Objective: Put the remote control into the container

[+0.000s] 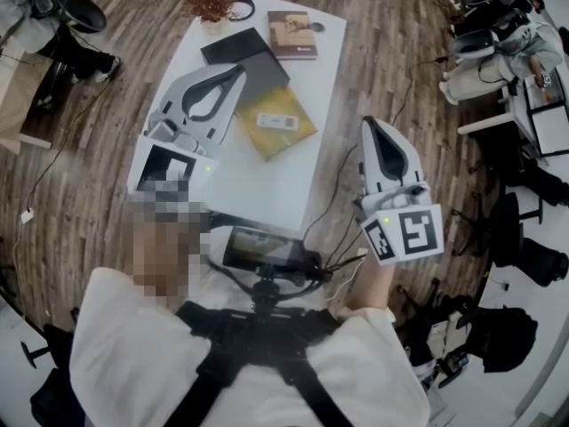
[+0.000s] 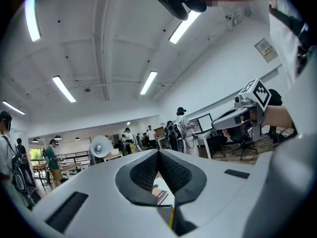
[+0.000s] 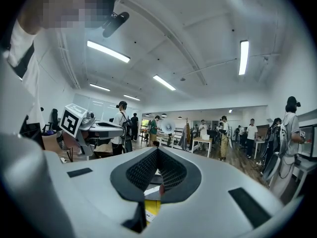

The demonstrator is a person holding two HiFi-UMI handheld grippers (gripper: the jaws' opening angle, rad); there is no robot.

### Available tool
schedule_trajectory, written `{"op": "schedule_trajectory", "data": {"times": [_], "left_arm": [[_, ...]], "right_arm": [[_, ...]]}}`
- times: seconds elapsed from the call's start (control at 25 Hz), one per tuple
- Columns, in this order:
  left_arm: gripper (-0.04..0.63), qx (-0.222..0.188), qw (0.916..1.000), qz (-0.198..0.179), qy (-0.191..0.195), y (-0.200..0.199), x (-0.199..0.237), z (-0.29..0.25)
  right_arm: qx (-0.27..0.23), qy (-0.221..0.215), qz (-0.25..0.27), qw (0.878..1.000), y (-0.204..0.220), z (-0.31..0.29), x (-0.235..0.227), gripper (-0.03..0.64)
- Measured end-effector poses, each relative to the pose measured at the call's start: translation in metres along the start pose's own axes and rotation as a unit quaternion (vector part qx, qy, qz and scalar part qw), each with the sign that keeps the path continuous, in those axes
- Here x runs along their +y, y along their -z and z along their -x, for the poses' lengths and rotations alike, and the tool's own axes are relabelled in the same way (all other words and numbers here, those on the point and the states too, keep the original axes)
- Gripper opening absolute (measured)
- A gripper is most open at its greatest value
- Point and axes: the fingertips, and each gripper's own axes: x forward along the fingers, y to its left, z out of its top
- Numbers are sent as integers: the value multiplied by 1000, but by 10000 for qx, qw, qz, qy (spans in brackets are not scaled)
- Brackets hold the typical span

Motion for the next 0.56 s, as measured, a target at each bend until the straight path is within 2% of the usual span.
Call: {"op": "schedule_trajectory", "data": {"times": [0.56], "left_arm": [[12,24,10000,-4,93,-2,-2,-4]], "right_arm": [[24,-34,2,10000,-3,-5,-1,3]]}}
